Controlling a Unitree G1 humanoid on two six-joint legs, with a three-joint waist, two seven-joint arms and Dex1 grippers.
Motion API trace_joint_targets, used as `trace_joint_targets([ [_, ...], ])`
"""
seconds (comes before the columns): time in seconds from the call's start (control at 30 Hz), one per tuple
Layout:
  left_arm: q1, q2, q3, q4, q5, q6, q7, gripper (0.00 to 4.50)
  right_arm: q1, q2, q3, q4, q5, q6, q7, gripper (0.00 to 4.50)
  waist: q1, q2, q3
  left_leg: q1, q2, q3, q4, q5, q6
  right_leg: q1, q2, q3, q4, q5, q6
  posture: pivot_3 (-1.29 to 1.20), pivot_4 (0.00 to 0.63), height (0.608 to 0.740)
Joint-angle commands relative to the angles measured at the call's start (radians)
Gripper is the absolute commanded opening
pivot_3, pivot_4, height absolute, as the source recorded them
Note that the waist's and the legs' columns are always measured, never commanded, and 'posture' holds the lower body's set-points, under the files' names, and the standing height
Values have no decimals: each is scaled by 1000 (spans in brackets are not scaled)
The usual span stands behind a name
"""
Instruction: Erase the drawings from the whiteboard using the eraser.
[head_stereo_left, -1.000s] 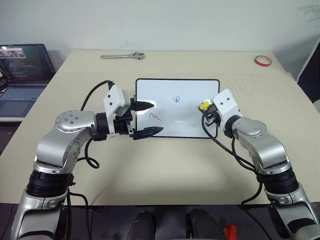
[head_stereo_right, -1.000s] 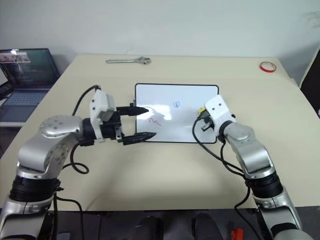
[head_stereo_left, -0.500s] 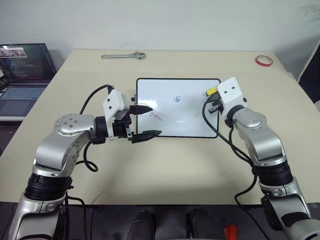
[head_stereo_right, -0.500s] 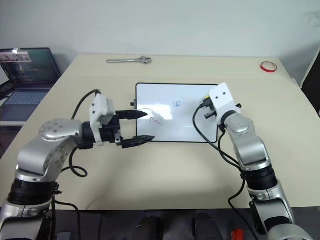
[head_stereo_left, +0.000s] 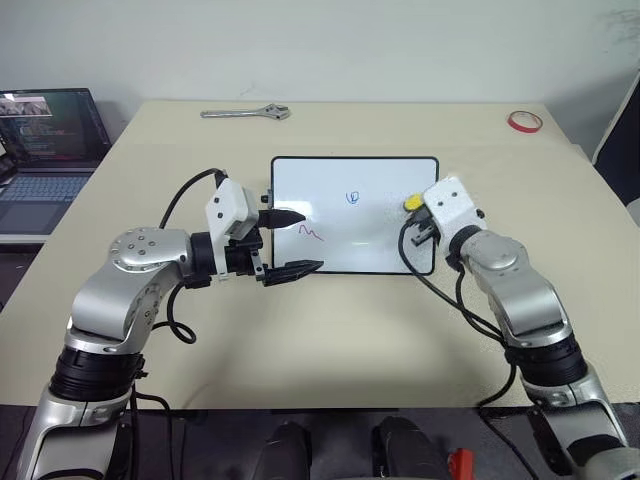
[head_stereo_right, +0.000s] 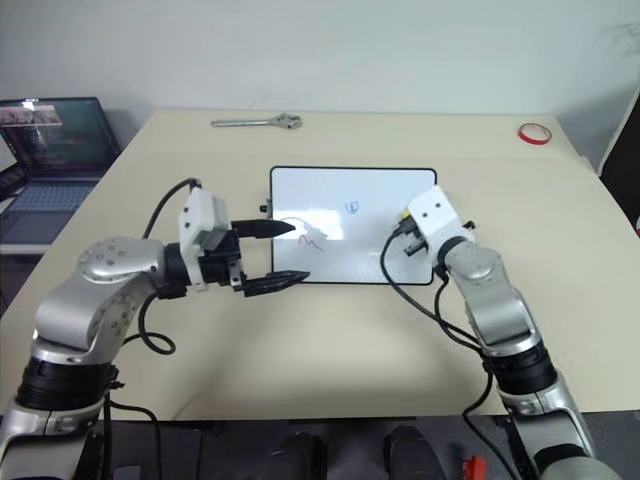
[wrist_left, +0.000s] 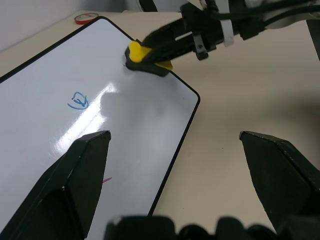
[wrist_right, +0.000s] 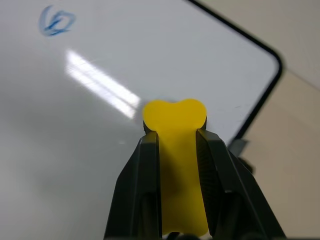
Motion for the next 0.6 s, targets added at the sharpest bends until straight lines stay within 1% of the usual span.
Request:
trace_joint_targets([
  [0.03,-15,-2,7,-15,2,-22,-5,4500,-10,10,-70,9,-11,8,-38,655,0,0,0,0,0,0,0,0,0,0,0,0,0,0,0,0,150,740],
  [0.2,-13,-7,6,-18,3,-22,-4,4500,11,35,-101,2,12,48,-31,655,1,0,0,0,0,0,0,0,0,0,0,0,0,0,0,0,150,740],
  [0.3,-14,-8,7,-15,5,-23,-4,4500,63,-8,-37,-55,25,93,56,654,5,0,0,0,0,-1,0,0,0,1,0,-1,0,0,0,0,150,740],
  [0.43,-16,-12,6,-15,7,-23,-4,4500,89,-36,13,-105,29,125,116,653,3,0,0,0,0,-1,0,0,0,1,0,-1,0,0,0,0,150,740],
  [0.6,-17,-15,7,-15,11,-22,-6,4500,84,-50,43,-122,16,130,140,625,-2,0,0,1,0,-1,0,0,1,1,0,0,1,0,0,0,150,740],
])
